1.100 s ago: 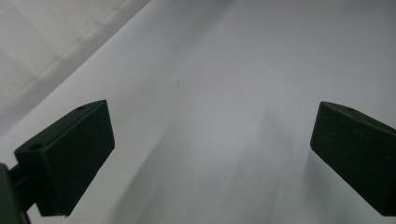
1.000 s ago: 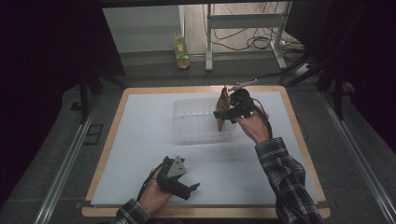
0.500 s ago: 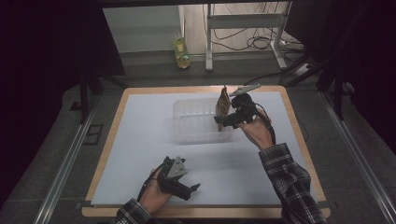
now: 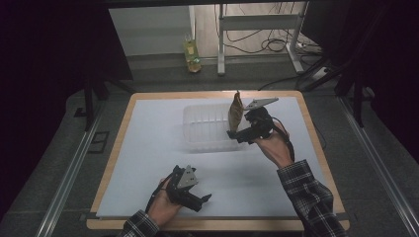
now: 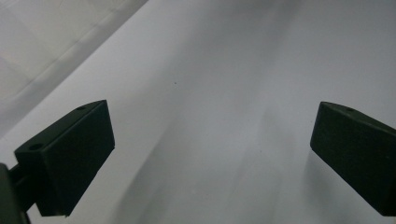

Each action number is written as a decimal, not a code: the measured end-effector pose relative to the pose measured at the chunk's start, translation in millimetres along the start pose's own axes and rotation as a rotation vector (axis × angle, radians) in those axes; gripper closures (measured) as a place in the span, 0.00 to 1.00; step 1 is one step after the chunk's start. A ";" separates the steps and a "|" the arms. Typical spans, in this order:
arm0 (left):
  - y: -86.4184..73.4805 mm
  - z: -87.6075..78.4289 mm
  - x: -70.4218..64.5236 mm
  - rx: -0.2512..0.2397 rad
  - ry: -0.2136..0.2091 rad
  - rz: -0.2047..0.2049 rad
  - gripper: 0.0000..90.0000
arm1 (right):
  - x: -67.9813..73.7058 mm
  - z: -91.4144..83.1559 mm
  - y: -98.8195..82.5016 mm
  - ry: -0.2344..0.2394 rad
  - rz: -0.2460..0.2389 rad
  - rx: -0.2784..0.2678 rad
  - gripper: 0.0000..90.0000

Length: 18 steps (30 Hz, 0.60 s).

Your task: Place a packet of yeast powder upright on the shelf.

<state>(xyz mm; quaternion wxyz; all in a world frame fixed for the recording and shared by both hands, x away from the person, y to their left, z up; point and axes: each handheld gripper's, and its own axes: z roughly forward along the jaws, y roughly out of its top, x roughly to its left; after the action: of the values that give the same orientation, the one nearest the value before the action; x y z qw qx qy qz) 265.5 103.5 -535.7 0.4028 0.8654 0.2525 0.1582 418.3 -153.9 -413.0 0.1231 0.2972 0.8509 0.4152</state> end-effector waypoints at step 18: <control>-0.2 -0.4 0.4 -0.016 -0.004 -0.012 0.00 | 15.8 -10.4 -23.0 0.011 -0.071 -0.007 0.00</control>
<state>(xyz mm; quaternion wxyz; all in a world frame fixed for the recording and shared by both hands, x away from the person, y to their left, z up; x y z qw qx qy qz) 265.6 104.1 -535.6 0.4114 0.8609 0.2556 0.1560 391.7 -161.9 -423.8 0.1342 0.2641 0.8602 0.4150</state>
